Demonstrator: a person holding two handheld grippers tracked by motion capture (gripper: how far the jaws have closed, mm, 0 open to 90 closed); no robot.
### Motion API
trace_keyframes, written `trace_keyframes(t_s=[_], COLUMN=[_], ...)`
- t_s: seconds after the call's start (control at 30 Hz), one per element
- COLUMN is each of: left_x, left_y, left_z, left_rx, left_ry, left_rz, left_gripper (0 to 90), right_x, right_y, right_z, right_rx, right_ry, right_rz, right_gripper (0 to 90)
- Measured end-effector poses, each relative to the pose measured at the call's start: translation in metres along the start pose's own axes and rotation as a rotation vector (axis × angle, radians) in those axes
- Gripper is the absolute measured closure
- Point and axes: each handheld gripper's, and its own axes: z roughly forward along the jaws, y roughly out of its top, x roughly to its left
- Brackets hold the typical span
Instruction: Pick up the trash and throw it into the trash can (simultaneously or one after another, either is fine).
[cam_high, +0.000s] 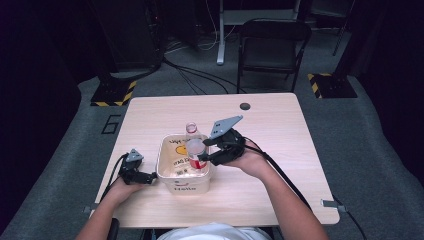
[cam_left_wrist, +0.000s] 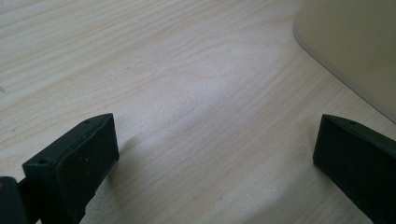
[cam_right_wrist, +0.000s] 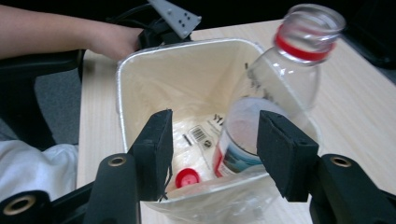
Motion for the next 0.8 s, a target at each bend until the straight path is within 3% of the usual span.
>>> trace_keyframes(t_s=[0.2,0.4,0.67,0.8], left_x=[0.0,0.0,0.0,0.0], left_y=[0.0,0.0,0.0,0.0], left_z=[0.0,0.0,0.0,0.001], left_rx=[-0.001,-0.009,-0.005,-0.008], left_ry=[0.001,0.003,-0.001,0.001], left_rz=[0.001,0.009,0.01,0.009], left_gripper=[0.0,0.0,0.0,0.0], right_x=[-0.008,-0.018,-0.029,-0.041], right_y=[-0.002,-0.008,-0.016,-0.025], right_z=[-0.011,-0.023,-0.042,-0.049], right_rx=[-0.006,-0.002,-0.034,-0.056], right_ry=[-0.047,-0.129,-0.192,-0.216], right_rz=[0.009,0.033,0.087,0.148], right_gripper=[43.2,41.2,39.5,39.0])
